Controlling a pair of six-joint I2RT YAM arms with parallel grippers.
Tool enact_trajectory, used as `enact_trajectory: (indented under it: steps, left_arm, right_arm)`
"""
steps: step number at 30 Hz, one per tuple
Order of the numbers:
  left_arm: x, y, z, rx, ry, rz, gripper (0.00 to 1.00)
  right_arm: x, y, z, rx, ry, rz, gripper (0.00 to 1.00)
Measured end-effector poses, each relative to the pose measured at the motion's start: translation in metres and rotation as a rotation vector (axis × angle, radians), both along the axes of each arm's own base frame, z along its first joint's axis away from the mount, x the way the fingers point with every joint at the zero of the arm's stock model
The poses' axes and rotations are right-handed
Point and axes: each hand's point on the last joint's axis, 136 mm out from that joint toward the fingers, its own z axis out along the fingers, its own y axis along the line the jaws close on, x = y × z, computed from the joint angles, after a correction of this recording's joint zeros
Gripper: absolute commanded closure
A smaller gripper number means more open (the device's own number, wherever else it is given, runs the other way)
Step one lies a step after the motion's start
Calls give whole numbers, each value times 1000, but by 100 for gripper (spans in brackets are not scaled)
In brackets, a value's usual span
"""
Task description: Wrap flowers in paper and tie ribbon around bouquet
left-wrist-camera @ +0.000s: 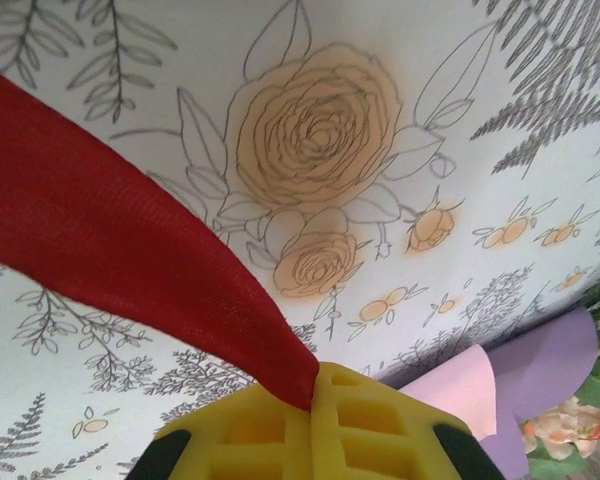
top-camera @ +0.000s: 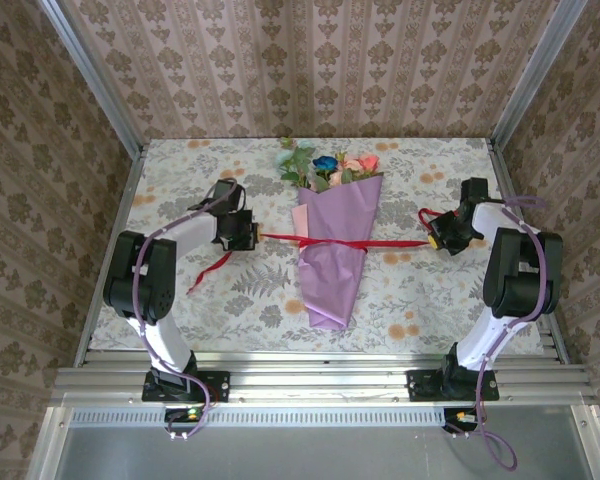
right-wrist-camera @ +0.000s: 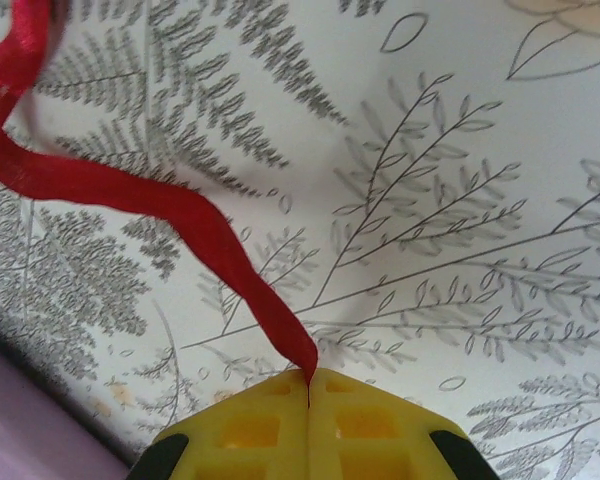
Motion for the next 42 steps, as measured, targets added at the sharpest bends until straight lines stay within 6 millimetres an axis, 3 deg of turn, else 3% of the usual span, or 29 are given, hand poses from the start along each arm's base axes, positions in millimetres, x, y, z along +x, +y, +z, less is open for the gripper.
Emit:
enact_trajectory:
  steps: [5,8,13,17,23,33,40,42]
  left_arm:
    - [-9,-11,-3,-1,13,-39,68]
    - [-15,-12,-5,6,32,-52,56]
    - [-24,-18,-3,18,67,-69,49]
    - [-32,-47,5,-6,67,-106,48]
    - [-38,-90,0,-39,93,-158,49]
    - [-27,-98,-24,-22,143,-133,62]
    - [-17,-101,-23,-21,125,-111,96]
    - [-16,-100,-24,-16,120,-106,100]
  right_arm:
    - [-2,0,-7,3,18,11,100]
    - [-2,0,-8,0,16,21,100]
    - [-3,0,-10,-1,18,24,100]
    - [-8,1,-14,3,30,24,100]
    - [-9,2,-15,7,31,25,100]
    - [-9,4,-15,14,32,27,100]
    - [-10,4,-16,18,33,28,100]
    - [-10,4,-16,19,34,28,100]
